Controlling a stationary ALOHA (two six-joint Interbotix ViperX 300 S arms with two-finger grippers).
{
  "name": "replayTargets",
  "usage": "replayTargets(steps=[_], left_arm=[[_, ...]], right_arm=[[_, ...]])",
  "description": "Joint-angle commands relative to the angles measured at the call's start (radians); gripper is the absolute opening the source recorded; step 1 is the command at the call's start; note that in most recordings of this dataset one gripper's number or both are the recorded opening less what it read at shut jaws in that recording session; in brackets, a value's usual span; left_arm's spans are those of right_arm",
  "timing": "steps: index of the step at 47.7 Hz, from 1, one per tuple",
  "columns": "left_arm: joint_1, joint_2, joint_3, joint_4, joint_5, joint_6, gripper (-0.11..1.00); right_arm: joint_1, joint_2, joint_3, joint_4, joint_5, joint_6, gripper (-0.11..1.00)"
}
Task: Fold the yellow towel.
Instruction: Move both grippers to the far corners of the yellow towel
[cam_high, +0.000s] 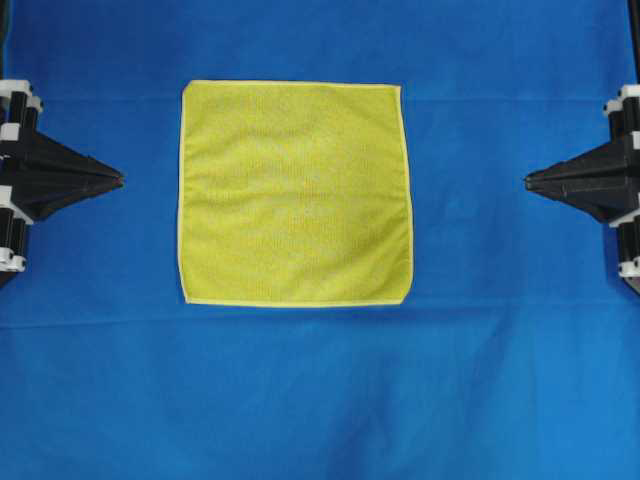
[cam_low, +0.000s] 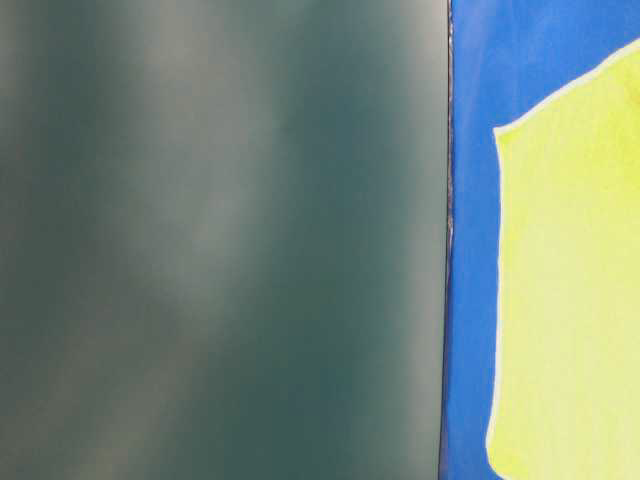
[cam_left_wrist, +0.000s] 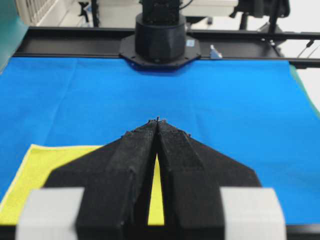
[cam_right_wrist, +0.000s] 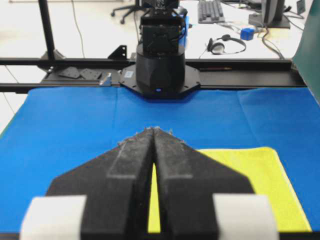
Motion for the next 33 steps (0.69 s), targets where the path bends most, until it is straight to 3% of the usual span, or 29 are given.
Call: replayTargets(steps=[1, 14, 27, 30, 33], left_arm=[[0.002, 0.011, -0.025, -0.015, 0.025, 0.015, 0.0], [0.129, 0.103, -0.014, -0.017, 0.04, 0.018, 0.0], [0.325, 0.322, -0.015, -0.017, 0.006, 0.032, 0.01], [0.365, 0.374, -0.018, -0.017, -0.009, 0.032, 0.06], [0.402, 0.426, -0.023, -0.017, -0.028, 0.032, 0.22]], right_arm=[[-0.015, 0.02, -0.032, 0.006, -0.005, 0.005, 0.0], [-0.181, 0.187, -0.118, 0.006, 0.115, 0.018, 0.0], [-0.347, 0.494, -0.222, 0.003, 0.144, 0.014, 0.01], [-0.374, 0.558, -0.253, 0.002, 0.16, 0.009, 0.01], [-0.408, 0.635, -0.291, -0.003, 0.179, 0.008, 0.09]])
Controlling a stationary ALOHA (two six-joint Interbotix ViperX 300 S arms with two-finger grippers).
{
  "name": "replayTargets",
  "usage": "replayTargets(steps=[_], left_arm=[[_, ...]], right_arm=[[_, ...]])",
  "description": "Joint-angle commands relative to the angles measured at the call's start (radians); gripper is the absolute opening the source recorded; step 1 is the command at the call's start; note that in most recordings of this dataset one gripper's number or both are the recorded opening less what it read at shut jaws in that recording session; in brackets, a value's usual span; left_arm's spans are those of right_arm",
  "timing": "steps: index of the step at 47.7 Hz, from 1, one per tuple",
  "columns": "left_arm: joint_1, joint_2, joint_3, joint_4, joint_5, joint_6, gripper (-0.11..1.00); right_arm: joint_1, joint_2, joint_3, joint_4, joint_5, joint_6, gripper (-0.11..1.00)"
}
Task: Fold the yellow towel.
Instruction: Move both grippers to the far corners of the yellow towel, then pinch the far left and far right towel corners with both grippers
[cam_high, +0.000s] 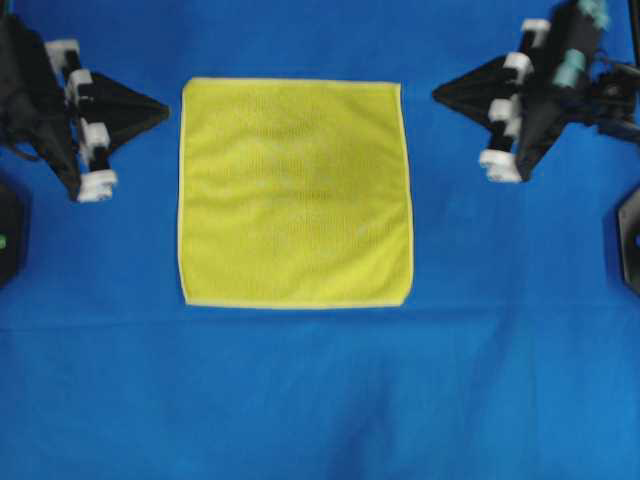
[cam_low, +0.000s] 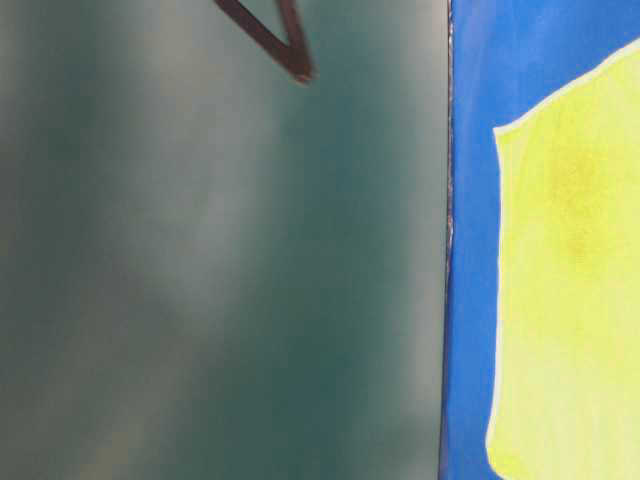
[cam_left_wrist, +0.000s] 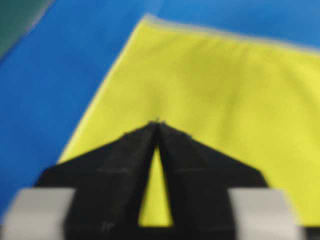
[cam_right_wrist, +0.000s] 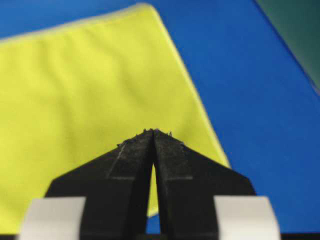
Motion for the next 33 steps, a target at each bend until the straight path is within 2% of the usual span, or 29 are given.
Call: replayTargets(steps=[1, 7, 9, 11, 18, 33], left_arm=[[0.055, 0.072, -0.025, 0.0, -0.037, 0.0, 0.27], [0.12, 0.193, -0.037, 0.0, -0.083, 0.008, 0.66], [0.143, 0.23, -0.04, 0.0, -0.098, 0.014, 0.76], [0.161, 0.268, -0.046, 0.0, -0.114, 0.02, 0.82], [0.218, 0.419, -0.074, 0.0, -0.17, 0.048, 0.8], [0.302, 0.647, -0.144, 0.0, -0.238, 0.074, 0.8]], right_arm=[[-0.044, 0.1, -0.072, -0.006, 0.017, 0.0, 0.16], [-0.089, 0.229, -0.133, -0.025, 0.026, -0.002, 0.53], [-0.101, 0.27, -0.153, -0.032, 0.025, -0.002, 0.62], [-0.114, 0.31, -0.17, -0.038, 0.026, -0.002, 0.63], [-0.14, 0.436, -0.227, -0.049, 0.026, -0.003, 0.56], [-0.166, 0.58, -0.273, -0.057, 0.023, -0.003, 0.57]])
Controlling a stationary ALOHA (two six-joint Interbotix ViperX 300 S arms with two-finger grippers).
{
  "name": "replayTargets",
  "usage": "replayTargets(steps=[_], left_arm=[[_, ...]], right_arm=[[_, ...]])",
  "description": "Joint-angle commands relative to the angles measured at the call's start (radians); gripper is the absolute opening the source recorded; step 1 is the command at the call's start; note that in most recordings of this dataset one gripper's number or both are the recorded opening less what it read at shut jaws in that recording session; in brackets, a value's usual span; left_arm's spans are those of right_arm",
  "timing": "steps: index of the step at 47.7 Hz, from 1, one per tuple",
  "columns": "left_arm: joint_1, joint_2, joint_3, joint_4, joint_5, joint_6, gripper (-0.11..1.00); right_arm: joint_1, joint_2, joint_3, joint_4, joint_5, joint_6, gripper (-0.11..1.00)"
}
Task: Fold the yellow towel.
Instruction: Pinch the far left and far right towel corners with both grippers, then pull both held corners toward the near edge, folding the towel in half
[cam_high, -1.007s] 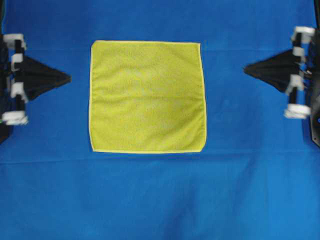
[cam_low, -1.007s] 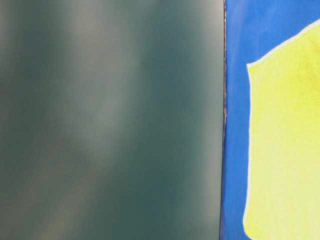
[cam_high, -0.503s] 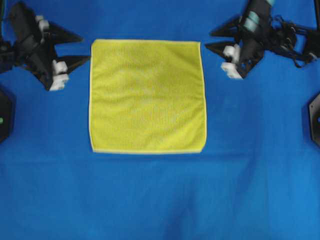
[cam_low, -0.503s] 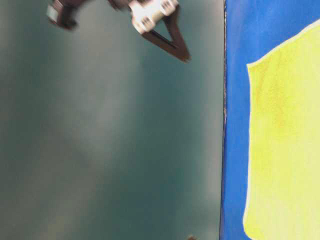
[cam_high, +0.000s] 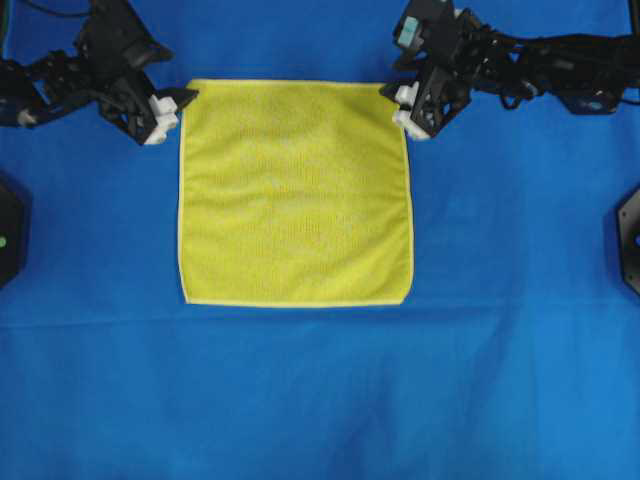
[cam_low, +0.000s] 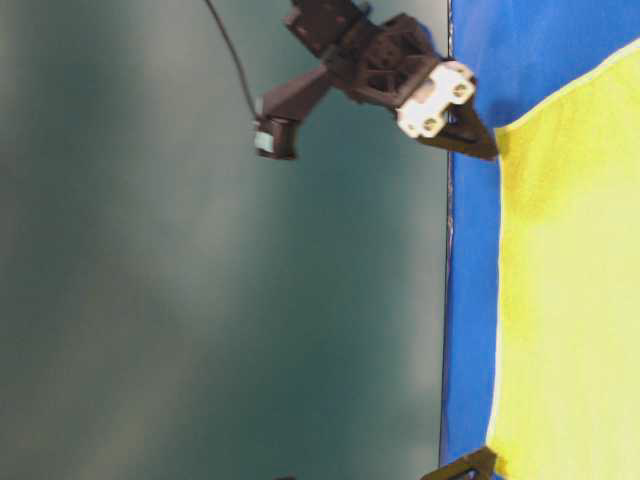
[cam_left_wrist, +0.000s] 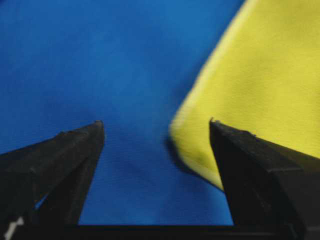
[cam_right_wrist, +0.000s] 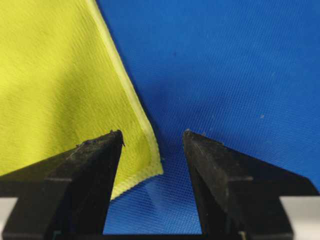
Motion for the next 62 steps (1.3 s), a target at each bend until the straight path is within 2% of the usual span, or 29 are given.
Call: replayTargets(steps=[1, 13, 17, 25, 29, 31, 47, 62], left_arm=[[0.018, 0.037, -0.031, 0.0, -0.023, 0.002, 0.8], [0.025, 0.118, -0.064, 0.0, -0.012, 0.011, 0.76], [0.025, 0.117, -0.061, 0.0, 0.009, 0.012, 0.7], [0.021, 0.112, -0.052, 0.0, 0.058, 0.025, 0.25], [0.012, 0.101, -0.054, 0.0, 0.086, 0.049, 0.07], [0.009, 0.094, -0.055, 0.0, 0.1, 0.058, 0.02], [0.006, -0.08, -0.066, 0.0, 0.199, 0.11, 0.02], [-0.012, -0.132, -0.052, 0.0, 0.247, 0.101, 0.02]], right_arm=[[-0.006, 0.005, -0.023, -0.002, -0.006, -0.002, 0.57], [-0.021, 0.017, -0.021, -0.005, -0.003, -0.005, 0.54], [-0.021, 0.017, -0.02, -0.023, -0.003, -0.005, 0.46], [-0.02, 0.015, -0.018, -0.038, 0.018, -0.006, 0.03], [-0.021, 0.012, -0.018, -0.037, 0.021, -0.005, 0.02], [-0.021, 0.008, -0.018, -0.037, 0.021, -0.003, 0.02], [-0.021, -0.098, 0.003, -0.037, 0.04, 0.005, 0.02], [-0.006, -0.129, 0.014, -0.035, 0.043, 0.011, 0.02]])
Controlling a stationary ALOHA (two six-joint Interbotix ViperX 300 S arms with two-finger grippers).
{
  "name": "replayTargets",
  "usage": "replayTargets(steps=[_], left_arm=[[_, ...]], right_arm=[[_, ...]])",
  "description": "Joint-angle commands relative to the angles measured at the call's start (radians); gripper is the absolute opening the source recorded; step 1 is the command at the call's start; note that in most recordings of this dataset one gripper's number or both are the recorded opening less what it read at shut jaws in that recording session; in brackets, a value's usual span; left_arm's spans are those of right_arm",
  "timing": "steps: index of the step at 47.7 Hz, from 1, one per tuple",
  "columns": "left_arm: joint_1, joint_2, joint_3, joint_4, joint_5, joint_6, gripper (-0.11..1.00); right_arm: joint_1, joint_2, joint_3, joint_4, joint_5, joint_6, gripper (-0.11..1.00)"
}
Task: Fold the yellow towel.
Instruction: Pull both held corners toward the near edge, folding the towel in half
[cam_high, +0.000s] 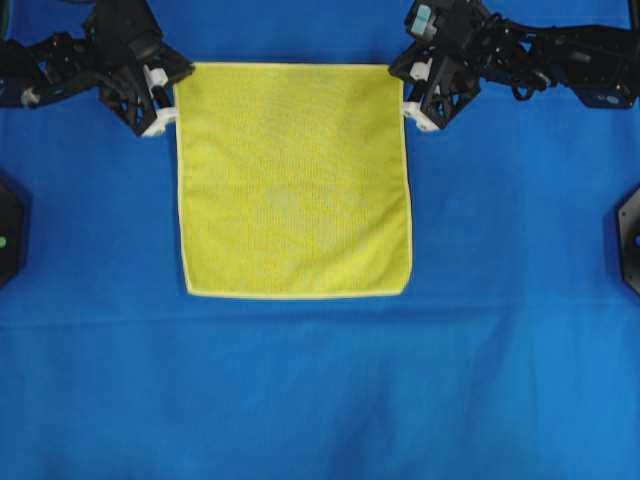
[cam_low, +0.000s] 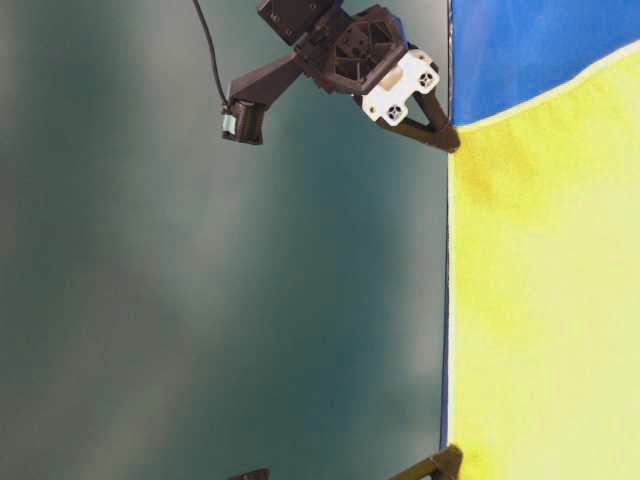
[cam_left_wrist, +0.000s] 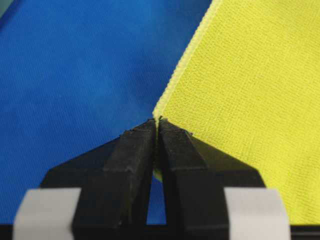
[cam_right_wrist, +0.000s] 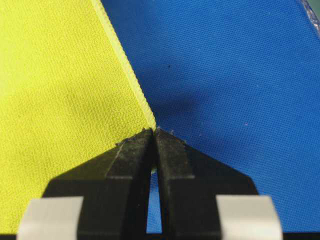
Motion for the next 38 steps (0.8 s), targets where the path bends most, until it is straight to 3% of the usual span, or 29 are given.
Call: replayTargets(steps=[1, 13, 23, 30, 38], left_arm=[[-0.018, -0.032, -0.003, -0.002, 0.021, 0.002, 0.02], [-0.178, -0.132, 0.02, -0.002, 0.149, -0.037, 0.02], [-0.414, -0.199, 0.071, -0.005, 0.193, -0.086, 0.02], [-0.568, -0.198, 0.08, -0.005, 0.192, -0.179, 0.02], [-0.681, -0.183, 0.072, -0.005, 0.192, -0.284, 0.02]], right_arm=[[0.011, -0.034, -0.005, 0.002, 0.005, 0.0, 0.02], [0.127, -0.114, 0.023, 0.014, 0.097, 0.025, 0.02], [0.281, -0.167, 0.075, 0.031, 0.121, 0.094, 0.02], [0.387, -0.178, 0.106, 0.031, 0.147, 0.164, 0.02], [0.491, -0.176, 0.109, 0.031, 0.149, 0.235, 0.02]])
